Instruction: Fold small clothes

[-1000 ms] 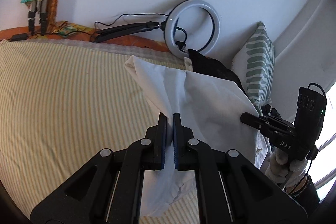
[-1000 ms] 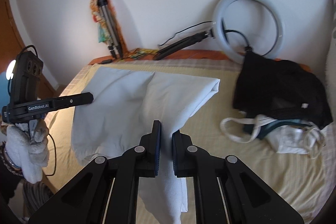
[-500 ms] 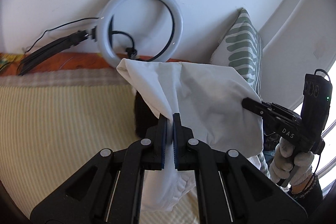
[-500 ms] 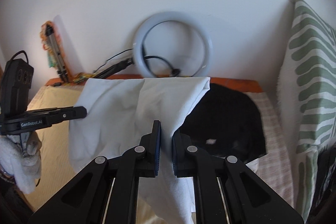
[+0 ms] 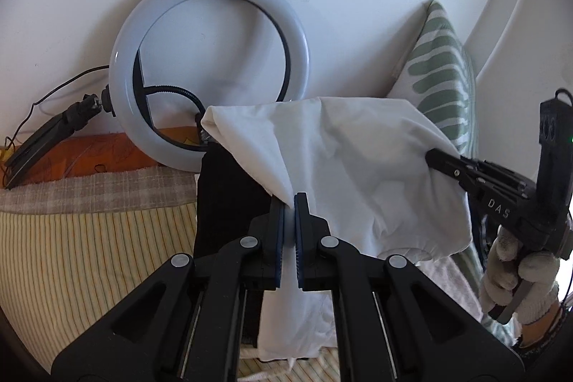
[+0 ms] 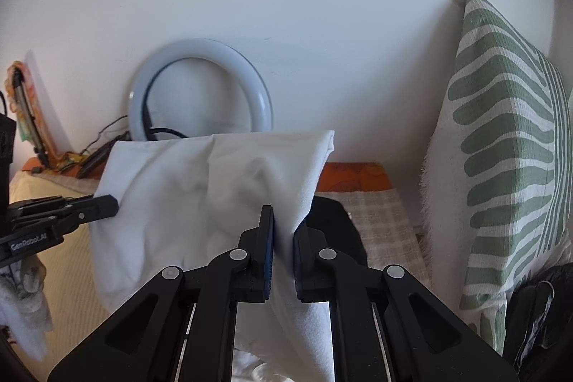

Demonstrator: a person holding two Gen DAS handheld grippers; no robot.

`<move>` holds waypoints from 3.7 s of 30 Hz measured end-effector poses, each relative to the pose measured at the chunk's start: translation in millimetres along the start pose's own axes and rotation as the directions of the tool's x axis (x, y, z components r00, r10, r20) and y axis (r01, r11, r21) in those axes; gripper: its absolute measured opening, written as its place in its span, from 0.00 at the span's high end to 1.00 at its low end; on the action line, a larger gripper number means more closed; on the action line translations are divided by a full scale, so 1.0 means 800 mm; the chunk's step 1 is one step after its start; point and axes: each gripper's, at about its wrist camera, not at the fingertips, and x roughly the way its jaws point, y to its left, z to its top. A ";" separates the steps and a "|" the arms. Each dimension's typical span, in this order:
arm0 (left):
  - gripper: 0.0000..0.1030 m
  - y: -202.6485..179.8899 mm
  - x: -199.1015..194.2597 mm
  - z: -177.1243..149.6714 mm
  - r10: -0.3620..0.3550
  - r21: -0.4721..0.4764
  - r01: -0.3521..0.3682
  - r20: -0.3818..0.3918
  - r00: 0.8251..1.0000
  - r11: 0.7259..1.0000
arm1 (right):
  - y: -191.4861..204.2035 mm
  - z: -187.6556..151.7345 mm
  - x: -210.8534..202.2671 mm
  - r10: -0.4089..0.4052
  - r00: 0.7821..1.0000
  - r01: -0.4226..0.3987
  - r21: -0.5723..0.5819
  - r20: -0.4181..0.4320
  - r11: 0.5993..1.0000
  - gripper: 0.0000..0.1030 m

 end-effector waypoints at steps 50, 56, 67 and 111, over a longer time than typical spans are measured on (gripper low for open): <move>0.97 -0.064 -0.255 -0.078 0.093 0.227 -0.133 0.179 0.979 0.965 | 0.106 -0.025 -0.147 -0.105 0.994 0.103 0.058 0.032 0.993 0.88; 0.86 -0.072 -0.287 -0.115 0.094 0.265 -0.140 0.179 0.979 0.954 | 0.136 -0.052 -0.179 -0.121 0.992 0.119 0.069 0.021 0.990 0.88; 0.47 -0.065 -0.321 -0.166 0.091 0.280 -0.149 0.209 0.974 0.948 | 0.172 -0.104 -0.214 -0.155 0.985 0.145 0.125 0.075 0.981 0.52; 0.00 -0.037 -0.325 -0.218 0.148 0.315 -0.208 0.205 0.967 0.926 | 0.217 -0.147 -0.196 -0.168 0.979 0.153 0.137 0.112 0.979 0.19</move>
